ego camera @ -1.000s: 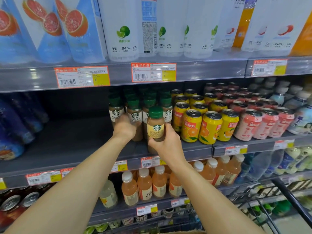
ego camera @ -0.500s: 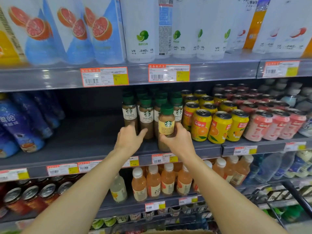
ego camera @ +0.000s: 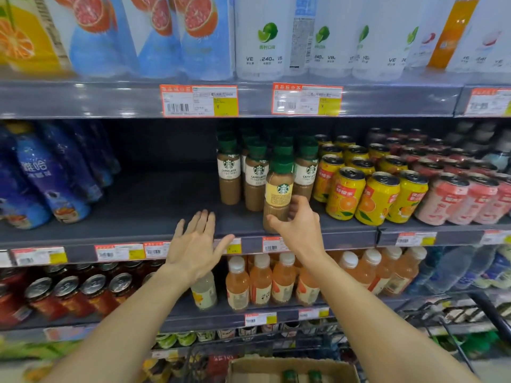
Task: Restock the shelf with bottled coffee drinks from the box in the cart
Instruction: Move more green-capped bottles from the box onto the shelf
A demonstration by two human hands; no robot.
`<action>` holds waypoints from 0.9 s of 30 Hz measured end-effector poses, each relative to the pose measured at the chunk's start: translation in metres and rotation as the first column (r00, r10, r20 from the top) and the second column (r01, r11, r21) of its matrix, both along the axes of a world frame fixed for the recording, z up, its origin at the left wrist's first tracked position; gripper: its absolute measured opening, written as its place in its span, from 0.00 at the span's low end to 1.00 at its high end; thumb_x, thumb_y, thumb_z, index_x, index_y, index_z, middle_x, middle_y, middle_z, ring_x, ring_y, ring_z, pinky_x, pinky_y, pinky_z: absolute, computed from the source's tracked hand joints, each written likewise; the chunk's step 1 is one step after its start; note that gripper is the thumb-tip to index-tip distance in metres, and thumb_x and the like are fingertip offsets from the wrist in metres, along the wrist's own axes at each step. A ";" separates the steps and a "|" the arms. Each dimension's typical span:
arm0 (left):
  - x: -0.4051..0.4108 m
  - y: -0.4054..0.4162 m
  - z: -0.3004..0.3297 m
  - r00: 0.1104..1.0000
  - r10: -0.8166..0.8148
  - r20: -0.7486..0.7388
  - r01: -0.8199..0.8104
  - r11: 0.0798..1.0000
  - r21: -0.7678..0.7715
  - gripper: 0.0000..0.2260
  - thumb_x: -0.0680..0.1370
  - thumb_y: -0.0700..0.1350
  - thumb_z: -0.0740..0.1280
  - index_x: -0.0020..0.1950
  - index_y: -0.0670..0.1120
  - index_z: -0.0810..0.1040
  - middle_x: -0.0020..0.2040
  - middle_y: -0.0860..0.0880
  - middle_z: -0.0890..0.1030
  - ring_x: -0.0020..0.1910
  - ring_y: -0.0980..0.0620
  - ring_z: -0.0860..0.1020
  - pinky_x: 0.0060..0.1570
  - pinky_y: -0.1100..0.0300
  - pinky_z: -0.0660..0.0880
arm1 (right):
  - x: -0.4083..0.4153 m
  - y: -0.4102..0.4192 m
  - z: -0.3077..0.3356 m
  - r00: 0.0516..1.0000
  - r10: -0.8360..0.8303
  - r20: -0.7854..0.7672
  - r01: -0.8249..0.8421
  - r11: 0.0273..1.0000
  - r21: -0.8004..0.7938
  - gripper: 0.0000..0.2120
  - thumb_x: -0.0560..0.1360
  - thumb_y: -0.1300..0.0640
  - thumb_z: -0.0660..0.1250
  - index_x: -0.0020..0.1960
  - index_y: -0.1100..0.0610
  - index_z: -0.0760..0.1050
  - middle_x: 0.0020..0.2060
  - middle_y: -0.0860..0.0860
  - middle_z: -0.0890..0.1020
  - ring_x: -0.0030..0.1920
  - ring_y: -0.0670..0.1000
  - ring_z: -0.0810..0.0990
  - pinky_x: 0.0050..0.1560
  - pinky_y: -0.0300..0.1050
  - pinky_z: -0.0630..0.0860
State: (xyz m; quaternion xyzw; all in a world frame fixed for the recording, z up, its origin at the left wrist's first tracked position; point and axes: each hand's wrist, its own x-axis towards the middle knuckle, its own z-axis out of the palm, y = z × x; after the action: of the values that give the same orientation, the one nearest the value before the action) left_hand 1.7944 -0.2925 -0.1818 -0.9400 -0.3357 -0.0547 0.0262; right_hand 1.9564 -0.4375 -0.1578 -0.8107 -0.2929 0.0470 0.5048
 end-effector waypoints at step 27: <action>-0.028 0.033 -0.007 1.000 -0.010 -0.007 0.010 1.000 0.027 0.36 0.79 0.66 0.43 0.79 0.43 0.50 0.79 0.46 0.54 0.78 0.47 0.52 0.76 0.50 0.47 | -0.055 0.106 -0.002 0.993 -0.092 0.071 0.094 0.995 -0.026 0.22 0.73 0.54 0.73 0.63 0.62 0.72 0.58 0.57 0.77 0.59 0.58 0.76 0.59 0.52 0.74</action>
State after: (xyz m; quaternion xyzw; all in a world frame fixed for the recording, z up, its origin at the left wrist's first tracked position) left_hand 1.7662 -0.2596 -0.1889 -0.9414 -0.3303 -0.0562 0.0397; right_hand 1.9011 -0.3317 -0.1603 -0.8319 -0.2716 -0.0003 0.4839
